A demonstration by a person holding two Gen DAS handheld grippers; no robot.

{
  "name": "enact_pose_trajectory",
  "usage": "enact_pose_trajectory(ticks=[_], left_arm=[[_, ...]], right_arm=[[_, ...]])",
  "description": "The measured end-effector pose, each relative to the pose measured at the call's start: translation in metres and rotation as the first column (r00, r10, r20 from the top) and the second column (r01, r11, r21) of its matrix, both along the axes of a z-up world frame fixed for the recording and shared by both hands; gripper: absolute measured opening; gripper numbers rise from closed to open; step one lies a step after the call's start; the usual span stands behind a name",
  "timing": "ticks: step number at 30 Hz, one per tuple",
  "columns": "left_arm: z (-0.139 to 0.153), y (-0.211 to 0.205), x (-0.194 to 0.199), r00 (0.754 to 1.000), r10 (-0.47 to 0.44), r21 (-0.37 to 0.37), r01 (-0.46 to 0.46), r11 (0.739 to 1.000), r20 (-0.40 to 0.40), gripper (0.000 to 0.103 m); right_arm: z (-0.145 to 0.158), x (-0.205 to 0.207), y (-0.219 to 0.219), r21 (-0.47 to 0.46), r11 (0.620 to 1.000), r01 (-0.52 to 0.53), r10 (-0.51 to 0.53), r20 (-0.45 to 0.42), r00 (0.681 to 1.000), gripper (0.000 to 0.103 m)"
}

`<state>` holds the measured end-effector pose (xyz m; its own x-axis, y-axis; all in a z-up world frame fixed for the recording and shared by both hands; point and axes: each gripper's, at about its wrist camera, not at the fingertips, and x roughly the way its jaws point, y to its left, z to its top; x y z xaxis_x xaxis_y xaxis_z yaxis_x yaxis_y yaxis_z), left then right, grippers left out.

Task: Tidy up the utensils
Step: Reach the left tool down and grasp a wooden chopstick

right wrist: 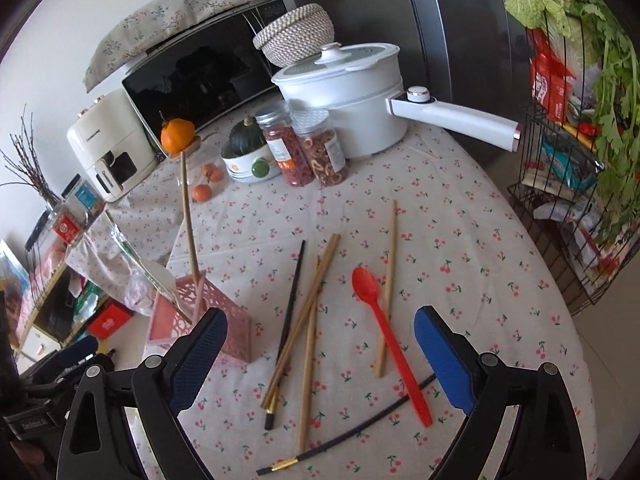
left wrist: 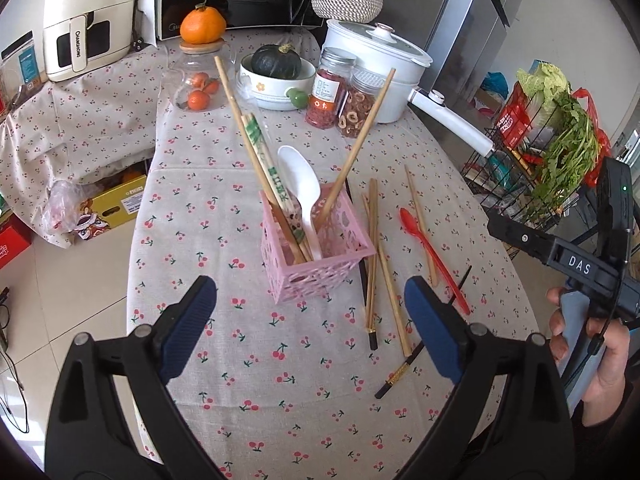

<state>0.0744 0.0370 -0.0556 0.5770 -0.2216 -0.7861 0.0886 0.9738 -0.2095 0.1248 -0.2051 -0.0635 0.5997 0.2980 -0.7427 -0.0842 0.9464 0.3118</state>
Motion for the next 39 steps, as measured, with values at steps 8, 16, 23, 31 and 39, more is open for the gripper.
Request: enact_pose_trajectory(ticks=[8,16,23,31,39], left_arm=[[-0.024,-0.043,0.004,0.989,-0.124,-0.058,0.119,0.991,-0.081,0.095],[-0.072,-0.067,0.015,0.974,-0.194,-0.096,0.184,0.978,-0.118,0.049],[-0.098,-0.080,0.013,0.961,-0.273,0.017,0.274,0.961,-0.045,0.037],[-0.104,-0.077,0.019,0.966,-0.254,0.029,0.256,0.966,-0.053,0.022],[-0.088,-0.076,0.006,0.964,-0.266,0.021,0.266,0.964,-0.015,0.010]], right_arm=[[-0.016,-0.010,-0.045,0.009,0.999,0.052,-0.051,-0.086,0.995,0.096],[-0.033,-0.013,-0.065,0.002,0.999,0.047,-0.046,-0.153,0.987,0.096],[-0.043,-0.015,-0.075,0.001,0.998,0.064,-0.063,-0.180,0.982,0.096],[-0.046,-0.012,-0.077,0.005,0.998,0.068,-0.066,-0.193,0.979,0.096],[-0.049,-0.010,-0.075,0.001,0.998,0.069,-0.067,-0.203,0.977,0.096]])
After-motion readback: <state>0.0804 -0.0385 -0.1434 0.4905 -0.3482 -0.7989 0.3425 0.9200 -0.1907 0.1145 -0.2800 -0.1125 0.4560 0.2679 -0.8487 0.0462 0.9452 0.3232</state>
